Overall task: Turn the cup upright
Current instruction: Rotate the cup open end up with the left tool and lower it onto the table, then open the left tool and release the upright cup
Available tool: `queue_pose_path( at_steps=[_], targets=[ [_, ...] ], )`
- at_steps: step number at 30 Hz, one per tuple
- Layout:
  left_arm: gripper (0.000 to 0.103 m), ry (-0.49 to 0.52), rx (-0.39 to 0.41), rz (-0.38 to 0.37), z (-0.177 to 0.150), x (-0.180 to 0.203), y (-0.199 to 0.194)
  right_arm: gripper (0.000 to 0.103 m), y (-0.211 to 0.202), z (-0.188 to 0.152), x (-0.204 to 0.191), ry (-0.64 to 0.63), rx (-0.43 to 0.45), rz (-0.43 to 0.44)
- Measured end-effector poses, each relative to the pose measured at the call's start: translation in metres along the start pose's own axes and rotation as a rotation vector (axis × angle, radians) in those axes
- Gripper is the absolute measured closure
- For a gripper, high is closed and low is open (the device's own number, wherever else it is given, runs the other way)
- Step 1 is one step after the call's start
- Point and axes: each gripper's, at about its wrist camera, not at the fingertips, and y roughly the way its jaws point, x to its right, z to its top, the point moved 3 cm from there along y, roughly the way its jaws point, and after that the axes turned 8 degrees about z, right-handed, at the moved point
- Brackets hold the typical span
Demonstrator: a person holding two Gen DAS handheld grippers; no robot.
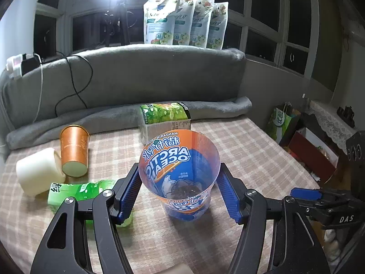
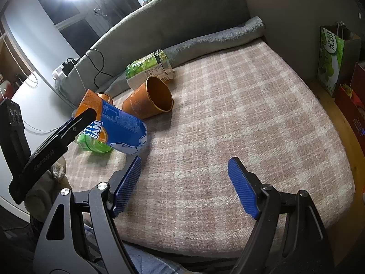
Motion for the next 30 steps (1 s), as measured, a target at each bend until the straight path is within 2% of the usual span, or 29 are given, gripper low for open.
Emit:
queue_pose_path(
  at_steps=[11,30],
  targets=[
    [0.036,-0.030,-0.047,-0.063,0.001,0.004,0.008,0.022,-0.002,-0.001,0.000,0.003,0.005,-0.003],
    [0.036,-0.042,-0.061,-0.073,0.002,0.001,0.010,0.022,-0.002,0.000,0.003,0.004,0.012,-0.007]
  ],
)
